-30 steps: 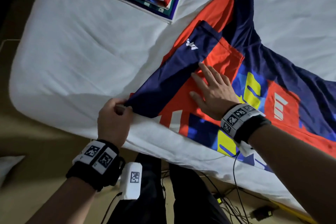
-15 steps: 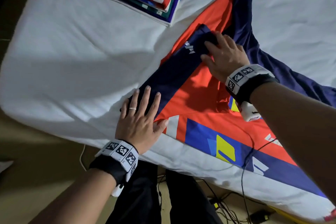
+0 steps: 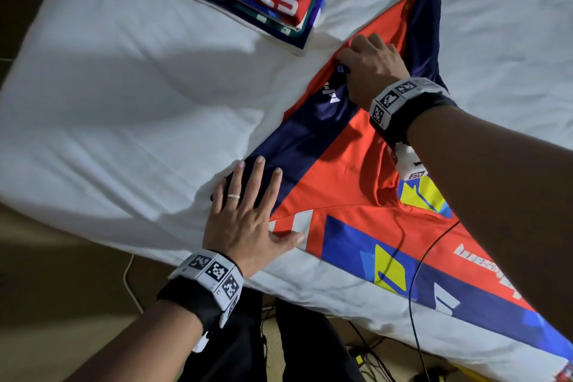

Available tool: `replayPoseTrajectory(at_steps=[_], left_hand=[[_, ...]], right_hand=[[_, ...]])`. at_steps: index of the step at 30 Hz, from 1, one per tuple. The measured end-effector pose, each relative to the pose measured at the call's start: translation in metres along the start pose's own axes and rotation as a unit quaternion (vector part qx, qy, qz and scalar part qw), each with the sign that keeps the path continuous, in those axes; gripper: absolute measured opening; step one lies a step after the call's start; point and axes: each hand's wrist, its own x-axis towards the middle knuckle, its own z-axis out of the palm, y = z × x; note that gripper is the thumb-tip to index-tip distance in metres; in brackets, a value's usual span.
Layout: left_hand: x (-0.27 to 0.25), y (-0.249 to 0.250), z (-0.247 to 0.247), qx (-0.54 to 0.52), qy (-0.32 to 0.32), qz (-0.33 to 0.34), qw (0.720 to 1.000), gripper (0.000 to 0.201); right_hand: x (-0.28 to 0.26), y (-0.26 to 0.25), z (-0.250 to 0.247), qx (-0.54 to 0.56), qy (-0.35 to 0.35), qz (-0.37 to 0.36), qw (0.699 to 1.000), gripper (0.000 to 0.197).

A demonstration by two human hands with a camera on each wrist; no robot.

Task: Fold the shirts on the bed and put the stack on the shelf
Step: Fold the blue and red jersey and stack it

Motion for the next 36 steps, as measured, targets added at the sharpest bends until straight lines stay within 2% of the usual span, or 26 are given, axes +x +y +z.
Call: replayPoseTrajectory(at_steps=[3,5,9,12,15,16,19,22,25,31,36], left_hand=[[-0.001,0.000,0.001,0.002,0.005,0.004,1.000,0.115],[-0.001,-0.001,0.001,-0.003,0.003,0.003,1.000,0.115],[0.000,-0.001,-0.006,-0.014,0.017,0.007,1.000,0.105],[0.003,0.002,-0.017,-0.027,0.083,0.005,0.996,0.089],[0.005,0.000,-0.027,-0.035,0.193,0.015,0.980,0.080],[0.006,-0.001,-0.029,-0.033,0.206,0.021,0.978,0.078],[0.010,-0.002,-0.036,-0.017,0.178,0.039,0.983,0.079],[0.012,-0.001,-0.034,0.038,0.168,0.106,0.979,0.067],[0.014,-0.006,-0.033,0.071,0.175,0.167,0.968,0.050],[0.011,-0.021,-0.035,0.072,0.171,0.285,0.941,0.027],[0.000,-0.031,-0.029,0.077,0.186,0.338,0.919,0.022]], right_hand=[[-0.003,0.002,-0.006,-0.006,0.029,0.006,1.000,0.025],[-0.008,0.004,-0.012,0.028,0.053,0.017,0.998,0.019],[-0.042,0.009,-0.038,0.209,0.130,-0.006,0.969,0.013],[-0.101,0.006,-0.055,0.267,0.172,-0.004,0.948,0.008],[-0.177,-0.004,-0.049,0.280,0.174,-0.015,0.944,0.007],[-0.202,-0.007,-0.040,0.283,0.162,-0.018,0.945,0.008],[-0.270,-0.013,0.000,0.278,0.122,-0.021,0.953,0.005],[-0.319,-0.019,0.041,0.245,0.078,-0.002,0.966,0.002],[-0.339,-0.027,0.064,0.240,0.063,0.024,0.968,0.003],[-0.351,-0.028,0.064,0.239,0.112,0.047,0.963,0.008],[-0.359,-0.029,0.074,0.204,0.089,0.022,0.975,0.011]])
